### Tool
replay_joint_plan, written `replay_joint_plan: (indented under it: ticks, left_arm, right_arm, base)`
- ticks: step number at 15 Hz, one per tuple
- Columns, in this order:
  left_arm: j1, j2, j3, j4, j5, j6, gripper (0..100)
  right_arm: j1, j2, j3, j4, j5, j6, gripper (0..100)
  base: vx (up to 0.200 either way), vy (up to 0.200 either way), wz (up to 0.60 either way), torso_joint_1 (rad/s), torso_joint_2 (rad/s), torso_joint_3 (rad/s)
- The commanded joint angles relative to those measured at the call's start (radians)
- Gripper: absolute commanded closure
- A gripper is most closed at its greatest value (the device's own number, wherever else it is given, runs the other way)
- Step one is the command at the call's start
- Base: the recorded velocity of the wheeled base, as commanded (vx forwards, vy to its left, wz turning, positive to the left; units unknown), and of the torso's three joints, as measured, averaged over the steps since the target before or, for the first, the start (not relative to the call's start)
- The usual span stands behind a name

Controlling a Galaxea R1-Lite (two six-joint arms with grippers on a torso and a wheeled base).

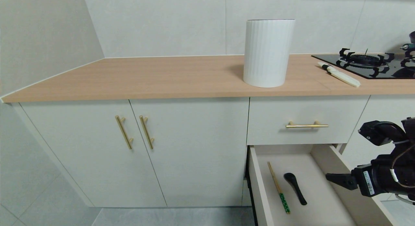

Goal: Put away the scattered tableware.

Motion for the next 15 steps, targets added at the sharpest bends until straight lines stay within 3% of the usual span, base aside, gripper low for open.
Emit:
replay_joint_plan:
  ticks: [1, 6, 11, 15]
  left_arm:
    - [-0.001, 0.001, 0.000, 0.000, 0.000, 0.000, 0]
    - [-0.001, 0.001, 0.000, 0.000, 0.001, 0.000, 0]
    - [0.001, 0.001, 0.000, 0.000, 0.001, 0.000, 0]
    - [-0.001, 0.001, 0.000, 0.000, 0.001, 0.000, 0]
  right_arm:
    - [0.008, -0.023, 0.014, 0.001, 0.000, -0.009, 0]
    - [0.035, -0.023, 0.075, 0.002, -0.002, -0.076, 0]
    - [0.098, 0.060, 0.092, 0.143, 0.000, -0.135, 0]
    - [0.136, 0.251, 0.110, 0.143, -0.003, -0.138, 0]
  base:
    - [-0.200, 0.000, 0.00, 0.007, 0.00, 0.002]
    - [-0.200, 0.000, 0.00, 0.003, 0.00, 0.005]
    - [0.000, 0.000, 0.00, 0.000, 0.00, 0.000]
    - [0.000, 0.000, 0.00, 0.000, 0.00, 0.000]
